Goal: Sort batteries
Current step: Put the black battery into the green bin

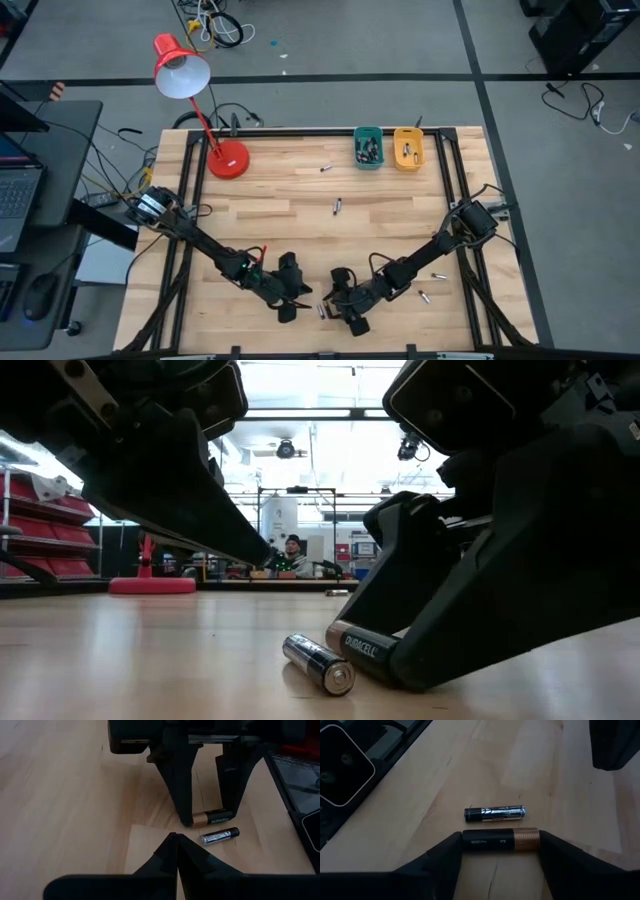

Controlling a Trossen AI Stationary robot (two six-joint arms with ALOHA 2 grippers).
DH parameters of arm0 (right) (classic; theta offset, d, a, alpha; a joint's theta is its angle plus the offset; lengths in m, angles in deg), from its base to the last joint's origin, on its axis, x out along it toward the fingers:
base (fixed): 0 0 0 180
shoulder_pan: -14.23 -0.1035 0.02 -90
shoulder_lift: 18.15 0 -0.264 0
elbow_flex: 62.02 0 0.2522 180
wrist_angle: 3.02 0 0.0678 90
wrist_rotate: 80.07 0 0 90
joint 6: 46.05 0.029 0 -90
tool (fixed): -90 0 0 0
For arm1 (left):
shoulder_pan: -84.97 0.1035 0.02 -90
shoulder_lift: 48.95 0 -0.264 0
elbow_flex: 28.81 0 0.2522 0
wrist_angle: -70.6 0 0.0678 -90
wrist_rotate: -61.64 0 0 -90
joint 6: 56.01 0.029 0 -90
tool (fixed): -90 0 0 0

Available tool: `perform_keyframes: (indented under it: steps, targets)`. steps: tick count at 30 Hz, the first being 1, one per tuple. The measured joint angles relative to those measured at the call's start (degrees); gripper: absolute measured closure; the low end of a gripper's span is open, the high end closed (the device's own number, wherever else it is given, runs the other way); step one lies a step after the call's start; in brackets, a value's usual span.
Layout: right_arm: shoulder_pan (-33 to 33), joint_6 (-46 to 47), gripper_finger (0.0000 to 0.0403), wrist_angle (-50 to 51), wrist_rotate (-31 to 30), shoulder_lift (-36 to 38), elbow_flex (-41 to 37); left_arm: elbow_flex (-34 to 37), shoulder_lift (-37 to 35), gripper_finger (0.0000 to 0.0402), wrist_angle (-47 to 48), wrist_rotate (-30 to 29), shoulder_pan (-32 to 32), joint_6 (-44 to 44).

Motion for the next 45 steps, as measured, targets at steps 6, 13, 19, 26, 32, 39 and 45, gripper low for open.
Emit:
perform_keyframes:
  steps: [6,13,19,26,32,39,45]
  targets:
    - [0.0,0.2,0.0197,0.0,0.0,0.0,0.0,0.0,0.0,0.0386,0.0,-0.1,0.0,-1.1]
    - [0.0,-0.2,0.0195,0.0,0.1,0.0,0.0,0.0,0.0,0.0386,0.0,-0.3,0.0,-1.9]
    - [-0.1,-0.7,0.0194,0.9,0.7,1.1,-0.1,0.0,0.0,0.0386,-0.4,-0.5,-0.5,-3.0]
    - [-0.3,-0.5,0.0194,6.0,1.6,4.1,-0.2,0.0,0.0,0.0386,-1.0,-0.5,-0.7,-2.9]
    - [-0.3,0.8,0.0194,8.4,1.0,4.7,-0.2,0.0,0.0,0.0386,-0.9,-0.5,-0.7,-2.9]
    - [-0.3,1.2,0.0194,9.7,0.6,5.3,-0.2,0.0,0.0,0.0386,-0.9,-0.5,-0.7,-2.9]
    - [-0.2,1.1,0.0194,14.8,-0.4,9.3,-0.2,0.0,0.0,0.0386,-0.9,-0.5,-0.7,-2.9]
